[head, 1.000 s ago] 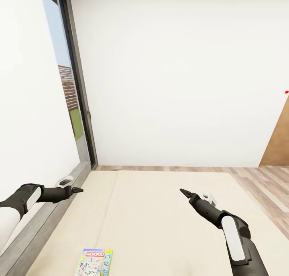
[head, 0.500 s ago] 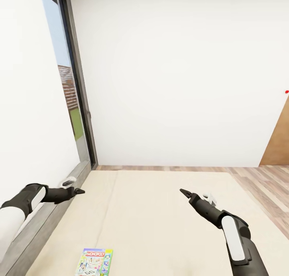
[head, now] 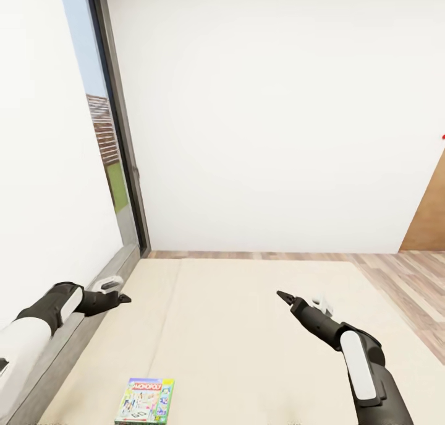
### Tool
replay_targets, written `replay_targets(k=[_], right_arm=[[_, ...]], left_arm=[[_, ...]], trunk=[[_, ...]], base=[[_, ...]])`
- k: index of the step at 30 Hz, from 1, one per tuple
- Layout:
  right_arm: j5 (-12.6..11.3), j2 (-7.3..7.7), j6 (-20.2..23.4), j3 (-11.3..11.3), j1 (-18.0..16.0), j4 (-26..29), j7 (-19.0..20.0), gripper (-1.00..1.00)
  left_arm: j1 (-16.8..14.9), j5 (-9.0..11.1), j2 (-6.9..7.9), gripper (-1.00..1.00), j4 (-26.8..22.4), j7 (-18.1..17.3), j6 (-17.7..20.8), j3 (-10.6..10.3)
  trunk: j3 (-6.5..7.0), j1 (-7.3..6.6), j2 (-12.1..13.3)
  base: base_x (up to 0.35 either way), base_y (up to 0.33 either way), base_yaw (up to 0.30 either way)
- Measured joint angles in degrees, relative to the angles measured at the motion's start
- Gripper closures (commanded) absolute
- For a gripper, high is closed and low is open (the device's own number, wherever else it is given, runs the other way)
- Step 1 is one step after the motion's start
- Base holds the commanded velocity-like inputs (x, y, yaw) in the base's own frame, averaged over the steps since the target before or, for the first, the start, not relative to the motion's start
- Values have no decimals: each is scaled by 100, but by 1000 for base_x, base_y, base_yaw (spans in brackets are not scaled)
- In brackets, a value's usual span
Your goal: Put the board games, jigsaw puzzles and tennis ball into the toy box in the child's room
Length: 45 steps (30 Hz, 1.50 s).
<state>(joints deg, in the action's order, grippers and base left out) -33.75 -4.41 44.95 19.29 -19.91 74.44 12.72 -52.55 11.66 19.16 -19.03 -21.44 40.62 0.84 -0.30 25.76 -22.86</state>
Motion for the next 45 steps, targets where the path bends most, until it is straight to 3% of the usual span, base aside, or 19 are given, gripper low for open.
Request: replay_targets(k=[8, 14, 25, 32, 45], right_arm=[[104, 35, 147, -120, -50, 16, -292, -100], [274, 32, 541, -177, -143, 35, -825, -100], [474, 9, 826, -1016, -287, 51, -2093, -100], [464, -20, 844, -1389, -323, 55, -2656, -100], [470, -53, 848, -1557, -341, 25, -2878, -100]], left_arm=[[2, -13, -113, -100, 1, 346, -45, -20], [4, -27, -202, -100, 10, 619, -203, -32], [3, -27, -337, -100, 19, 1147, -259, -36], [3, -26, -350, -100, 20, 1209, -263, -36], [3, -28, -361, -100, 20, 1228, -268, -39]], trunk=[[-68, -1, 6], [-120, -2, 9], [-224, -2, 9], [-290, -2, 9], [-412, -1, 8]], base=[[0, 0, 0], [0, 0, 0], [0, 0, 0], [0, 0, 0], [0, 0, 0]])
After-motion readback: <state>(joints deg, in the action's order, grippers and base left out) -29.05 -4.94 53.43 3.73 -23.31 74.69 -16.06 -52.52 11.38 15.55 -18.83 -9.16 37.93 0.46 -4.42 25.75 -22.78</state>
